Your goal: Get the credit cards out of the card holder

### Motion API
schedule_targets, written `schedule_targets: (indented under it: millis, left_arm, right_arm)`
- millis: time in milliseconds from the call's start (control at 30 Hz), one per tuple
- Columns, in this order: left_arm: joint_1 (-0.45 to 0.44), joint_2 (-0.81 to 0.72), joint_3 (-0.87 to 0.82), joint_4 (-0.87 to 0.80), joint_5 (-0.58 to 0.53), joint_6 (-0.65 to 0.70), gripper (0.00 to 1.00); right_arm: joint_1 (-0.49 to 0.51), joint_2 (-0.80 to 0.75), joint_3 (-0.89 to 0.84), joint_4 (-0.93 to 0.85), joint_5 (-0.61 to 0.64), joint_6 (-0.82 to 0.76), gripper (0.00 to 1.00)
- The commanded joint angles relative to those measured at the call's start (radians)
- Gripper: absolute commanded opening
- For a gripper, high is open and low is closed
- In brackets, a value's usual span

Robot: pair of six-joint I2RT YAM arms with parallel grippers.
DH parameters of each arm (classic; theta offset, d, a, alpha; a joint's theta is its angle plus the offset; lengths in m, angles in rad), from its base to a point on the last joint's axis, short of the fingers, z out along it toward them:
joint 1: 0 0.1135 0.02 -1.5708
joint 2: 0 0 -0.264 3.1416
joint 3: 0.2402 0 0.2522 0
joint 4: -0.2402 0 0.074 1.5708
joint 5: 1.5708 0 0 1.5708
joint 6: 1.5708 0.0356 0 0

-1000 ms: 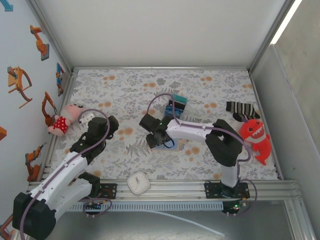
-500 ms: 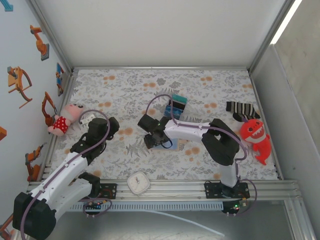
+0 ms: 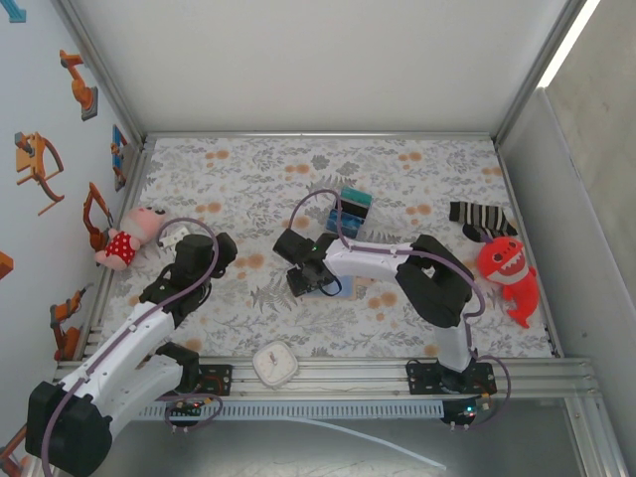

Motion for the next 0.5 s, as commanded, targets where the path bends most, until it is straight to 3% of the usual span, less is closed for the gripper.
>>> schedule_targets:
  millis: [0, 467]
  left_arm:
    - [0.005, 0.003, 0.002, -0.007, 0.008, -0.013, 0.97]
    - [0.006, 0.003, 0.018, -0.02, 0.016, 0.001, 0.97]
  right_arm:
    - [0.005, 0.001, -0.04, 0.003, -0.022, 0.022, 0.51]
    - [-0.002, -0.032, -0.091, 0.034, -0.025, 0.023, 0.28]
